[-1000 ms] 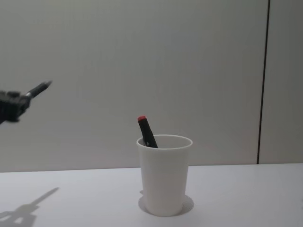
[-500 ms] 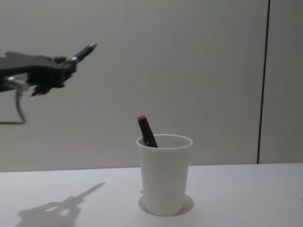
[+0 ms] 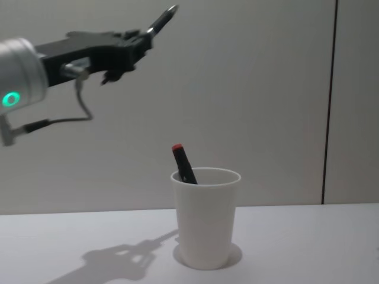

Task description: Place the pen into the pen holder.

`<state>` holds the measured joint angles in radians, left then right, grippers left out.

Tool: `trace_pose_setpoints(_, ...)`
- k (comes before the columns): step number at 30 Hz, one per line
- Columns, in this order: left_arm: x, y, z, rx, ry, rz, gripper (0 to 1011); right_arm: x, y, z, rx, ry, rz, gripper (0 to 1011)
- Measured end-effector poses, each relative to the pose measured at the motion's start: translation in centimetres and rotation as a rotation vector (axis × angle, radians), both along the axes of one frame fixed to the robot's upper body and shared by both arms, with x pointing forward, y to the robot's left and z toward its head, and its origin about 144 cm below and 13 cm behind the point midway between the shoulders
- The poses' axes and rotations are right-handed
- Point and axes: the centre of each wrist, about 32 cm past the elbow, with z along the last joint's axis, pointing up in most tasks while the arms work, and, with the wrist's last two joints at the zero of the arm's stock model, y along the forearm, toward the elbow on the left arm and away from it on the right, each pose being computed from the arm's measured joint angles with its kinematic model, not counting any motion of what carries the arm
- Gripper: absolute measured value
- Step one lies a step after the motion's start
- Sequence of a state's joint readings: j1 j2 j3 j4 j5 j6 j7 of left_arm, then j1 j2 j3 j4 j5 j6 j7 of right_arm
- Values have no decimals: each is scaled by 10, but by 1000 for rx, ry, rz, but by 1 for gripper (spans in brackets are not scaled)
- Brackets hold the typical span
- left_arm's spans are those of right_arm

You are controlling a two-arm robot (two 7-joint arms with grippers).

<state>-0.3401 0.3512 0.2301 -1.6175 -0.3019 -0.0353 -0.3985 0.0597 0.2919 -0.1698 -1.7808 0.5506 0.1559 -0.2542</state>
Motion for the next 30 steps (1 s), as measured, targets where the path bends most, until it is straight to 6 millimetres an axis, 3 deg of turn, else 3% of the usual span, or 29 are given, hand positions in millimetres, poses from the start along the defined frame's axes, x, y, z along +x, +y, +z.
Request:
trace_pose_setpoints(12,41,-21,4,-83,-112,-204,140,2,1,4,45,-30,57,1002)
trace_pose_setpoints(30,107,-62,9,-208,-265,-503,141,-1,10,25,236,-147,292,1002)
